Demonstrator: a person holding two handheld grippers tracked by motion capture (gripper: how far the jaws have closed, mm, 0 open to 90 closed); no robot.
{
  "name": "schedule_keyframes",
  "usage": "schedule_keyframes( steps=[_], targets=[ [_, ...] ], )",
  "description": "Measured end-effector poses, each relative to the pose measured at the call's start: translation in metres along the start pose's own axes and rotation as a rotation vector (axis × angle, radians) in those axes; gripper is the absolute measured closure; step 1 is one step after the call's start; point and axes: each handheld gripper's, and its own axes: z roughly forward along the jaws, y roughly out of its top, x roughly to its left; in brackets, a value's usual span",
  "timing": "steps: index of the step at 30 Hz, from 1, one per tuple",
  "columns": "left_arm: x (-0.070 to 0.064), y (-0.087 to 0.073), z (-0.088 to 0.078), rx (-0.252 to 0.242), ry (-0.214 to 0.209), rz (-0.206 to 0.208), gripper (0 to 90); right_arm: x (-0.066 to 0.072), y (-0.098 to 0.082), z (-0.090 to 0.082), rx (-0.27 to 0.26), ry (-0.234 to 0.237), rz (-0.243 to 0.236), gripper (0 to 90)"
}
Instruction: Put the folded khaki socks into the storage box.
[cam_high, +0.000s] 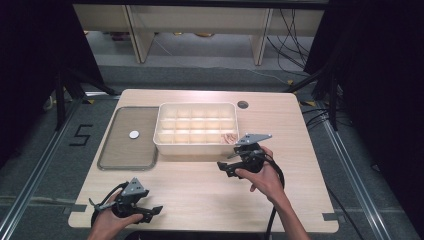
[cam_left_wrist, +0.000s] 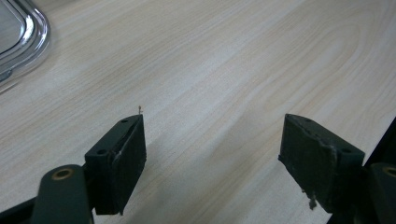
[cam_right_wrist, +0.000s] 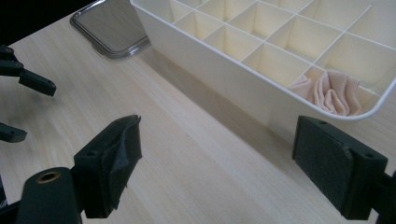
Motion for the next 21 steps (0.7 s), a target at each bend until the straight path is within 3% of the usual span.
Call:
schedule_keyframes(
  steps=[2, 3, 7, 8, 14, 17, 18, 21],
  targets=[
    [0.0, 0.0, 0.0, 0.0, 0.001, 0.002, 22.3, 0.001, -0.002, 0.001, 0.006, 0.012, -0.005, 16.9],
    [0.001, 0.0, -0.001, 0.003, -0.001, 0.02, 22.3, 0.002, -0.004, 0.0, 0.013, -0.007, -0.012, 16.9],
    [0.0, 0.0, -0.001, 0.005, 0.009, 0.007, 22.3, 0.002, -0.009, 0.002, 0.011, 0.012, -0.005, 17.0],
    [0.0, 0.0, -0.001, 0.005, 0.008, 0.008, 22.3, 0.003, -0.01, 0.001, 0.03, -0.008, 0.0, 16.9],
    [0.0, 0.001, -0.002, 0.002, -0.003, 0.021, 22.3, 0.004, -0.017, 0.001, 0.021, 0.006, 0.004, 17.0],
    [0.001, 0.001, -0.002, 0.002, 0.002, 0.021, 22.4, 0.005, -0.02, 0.001, 0.02, -0.009, -0.01, 17.0],
    [0.001, 0.001, -0.001, 0.006, 0.009, 0.008, 22.3, 0.008, -0.021, 0.001, 0.019, 0.008, 0.018, 17.0],
    [0.0, 0.001, -0.002, 0.002, 0.007, 0.012, 22.4, 0.008, -0.024, -0.001, 0.019, -0.007, -0.007, 17.0]
  ],
)
